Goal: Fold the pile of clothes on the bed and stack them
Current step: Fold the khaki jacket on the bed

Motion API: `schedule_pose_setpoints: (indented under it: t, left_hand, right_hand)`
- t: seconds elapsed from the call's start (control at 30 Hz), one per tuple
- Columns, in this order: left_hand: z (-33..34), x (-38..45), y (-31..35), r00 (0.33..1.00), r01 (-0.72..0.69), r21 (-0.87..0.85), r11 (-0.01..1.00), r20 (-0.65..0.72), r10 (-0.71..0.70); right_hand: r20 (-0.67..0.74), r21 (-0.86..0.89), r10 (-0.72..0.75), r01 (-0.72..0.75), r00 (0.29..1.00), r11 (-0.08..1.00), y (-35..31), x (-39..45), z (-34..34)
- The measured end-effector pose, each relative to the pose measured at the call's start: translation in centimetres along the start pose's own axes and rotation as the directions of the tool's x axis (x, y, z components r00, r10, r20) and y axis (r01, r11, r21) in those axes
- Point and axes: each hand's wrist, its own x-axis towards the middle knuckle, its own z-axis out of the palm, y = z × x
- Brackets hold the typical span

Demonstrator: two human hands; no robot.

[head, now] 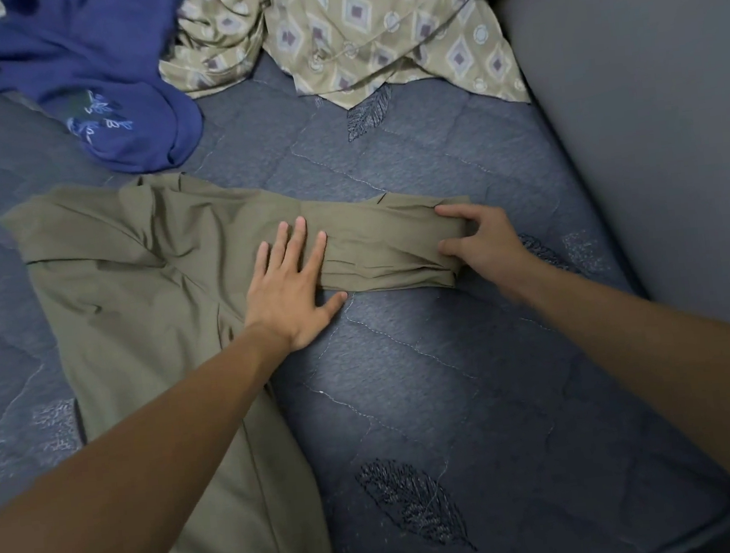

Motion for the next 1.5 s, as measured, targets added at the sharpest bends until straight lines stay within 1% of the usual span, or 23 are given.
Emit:
schedule_pose_setpoints:
  t: [0.03, 0.1, 0.17, 0.2, 0.27, 0.33, 0.43, 0.5, 0.53, 0.6, 0.67, 0.8, 0.9, 0.97, 1.1, 1.2, 1.3, 1.33, 1.37, 1.4, 1.43, 1.47, 1.5]
  left_hand:
    - [-0.3, -0.4, 0.5, 0.999, -0.013, -0.069, 0.998, -0.036, 0.01]
    - [-1.0, -1.1, 2.1, 0.996, -0.046, -0.339, 0.94, -0.087, 0.017]
    - [-2.0, -1.5, 4.4, 0.999, -0.012, -0.588, 0.809, -0.044, -0.017]
    - [-2.4, -1.6, 5.6, 1.0, 0.015, -0.64, 0.768, -0.009, -0.027]
    - [-2.9, -1.5, 7.9, 0.999, 0.049, -0.662, 0.748, 0.04, -0.03]
    - [-3.3, -1.2, 9.8, 0.998, 0.068, -0.647, 0.759, 0.038, -0.057]
    - [-3.1, -0.5, 11.0, 0.977, 0.163, -0.575, 0.801, -0.017, -0.211]
    - [-2.8, -0.5, 10.6, 0.96, 0.194, -0.565, 0.802, -0.057, -0.273]
    - [-2.7, -0.8, 10.2, 0.962, 0.181, -0.576, 0.797, -0.064, -0.265]
    - [-3.0, -1.6, 9.0, 0.969, 0.138, -0.62, 0.773, -0.078, -0.236]
    - [-3.4, -2.4, 7.6, 0.965, 0.126, -0.695, 0.708, -0.078, -0.249]
    - [-4.0, -3.9, 2.8, 0.938, 0.188, -0.861, 0.472, 0.015, -0.345]
    - [-5.1, -5.0, -1.9, 0.922, 0.213, -0.948, 0.238, 0.114, -0.371]
    - [-5.6, -6.2, -5.4, 0.905, 0.198, -0.97, 0.14, 0.126, -0.406]
    - [-6.0, -9.7, -12.6, 0.858, 0.187, -0.978, 0.095, 0.116, -0.501]
    - [-5.9, -12.8, -17.4, 0.798, 0.241, -0.968, 0.071, 0.156, -0.582]
    - [-5.9, -15.1, -21.1, 0.746, 0.296, -0.954, 0.037, 0.207, -0.632]
    - [-6.0, -15.5, -21.8, 0.732, 0.308, -0.95, 0.047, 0.205, -0.65]
    - [-6.1, -16.0, -22.5, 0.712, 0.335, -0.936, 0.109, 0.176, -0.68]
    - [-6.2, -16.3, -23.2, 0.692, 0.381, -0.892, 0.244, 0.1, -0.715]
    - [-6.4, -16.7, -23.6, 0.67, 0.436, -0.797, 0.419, -0.024, -0.742]
    - [-6.5, -17.0, -23.9, 0.663, 0.457, -0.675, 0.579, -0.176, -0.728]
    - [-6.7, -17.2, -24.0, 0.681, 0.425, -0.554, 0.716, -0.325, -0.656]
  right_hand:
    - [0.001, 0.027, -0.001, 0.001, 1.0, 1.0, -0.6, -0.2, 0.1]
    - [0.027, 0.137, 0.018, -0.022, 0.999, 0.99, -1.9, -0.6, 0.6]
    - [0.092, 0.274, 0.065, -0.089, 0.994, 0.958, -3.4, -0.8, 1.1]
    - [0.128, 0.323, 0.084, -0.122, 0.988, 0.939, -4.0, -0.9, 1.3]
    - [0.183, 0.387, 0.103, -0.168, 0.978, 0.907, -4.7, -1.0, 1.5]
    - [0.204, 0.392, 0.108, -0.182, 0.973, 0.902, -5.1, -1.1, 1.6]
    - [0.216, 0.346, 0.118, -0.189, 0.969, 0.919, -5.3, -1.2, 1.5]
    - [0.203, 0.21, 0.098, -0.141, 0.974, 0.967, -5.3, -1.2, 1.4]
    - [0.187, 0.097, 0.057, -0.076, 0.981, 0.992, -5.1, -1.1, 1.4]
    - [0.146, -0.12, -0.06, 0.078, 0.987, 0.99, -5.2, -1.0, 1.6]
    - [0.13, -0.256, -0.154, 0.183, 0.979, 0.949, -6.0, -0.5, 2.1]
    - [0.16, -0.448, -0.238, 0.285, 0.958, 0.848, -9.1, 0.5, 5.5]
    - [0.216, -0.374, -0.329, 0.39, 0.919, 0.842, -12.9, 0.6, 9.9]
    - [0.266, -0.331, -0.345, 0.422, 0.9, 0.844, -15.7, 0.3, 13.6]
    - [0.324, -0.278, -0.401, 0.491, 0.857, 0.825, -20.3, -0.5, 22.1]
    - [0.376, -0.257, -0.459, 0.566, 0.805, 0.783, -22.7, -1.3, 28.5]
    - [0.399, -0.276, -0.484, 0.605, 0.779, 0.747, -24.2, -2.0, 34.3]
    - [0.402, -0.314, -0.482, 0.612, 0.779, 0.726, -24.4, -2.1, 35.8]
    - [0.387, -0.376, -0.485, 0.615, 0.784, 0.693, -24.5, -2.2, 37.0]
    - [0.353, -0.443, -0.506, 0.617, 0.787, 0.651, -24.3, -2.4, 37.8]
    - [0.293, -0.495, -0.546, 0.613, 0.785, 0.616, -23.7, -2.7, 38.2]
    - [0.212, -0.53, -0.591, 0.6, 0.778, 0.599, -22.9, -3.2, 37.9]
    - [0.136, -0.562, -0.633, 0.585, 0.762, 0.585, -21.8, -3.6, 37.3]
